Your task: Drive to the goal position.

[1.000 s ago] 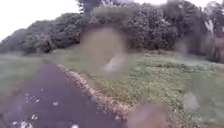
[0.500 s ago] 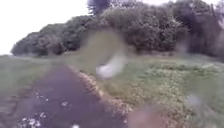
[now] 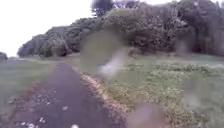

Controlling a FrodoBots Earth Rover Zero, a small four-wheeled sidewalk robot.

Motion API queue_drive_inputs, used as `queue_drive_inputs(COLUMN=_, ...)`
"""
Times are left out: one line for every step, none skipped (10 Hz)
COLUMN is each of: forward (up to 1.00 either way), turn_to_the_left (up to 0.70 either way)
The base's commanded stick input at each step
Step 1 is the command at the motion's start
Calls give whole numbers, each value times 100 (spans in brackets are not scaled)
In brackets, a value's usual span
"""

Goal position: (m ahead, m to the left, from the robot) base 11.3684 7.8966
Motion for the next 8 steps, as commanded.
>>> queue_drive_inputs(forward=85, turn_to_the_left=34)
queue_drive_inputs(forward=85, turn_to_the_left=34)
queue_drive_inputs(forward=85, turn_to_the_left=34)
queue_drive_inputs(forward=85, turn_to_the_left=34)
queue_drive_inputs(forward=85, turn_to_the_left=34)
queue_drive_inputs(forward=85, turn_to_the_left=34)
queue_drive_inputs(forward=85, turn_to_the_left=34)
queue_drive_inputs(forward=85, turn_to_the_left=34)
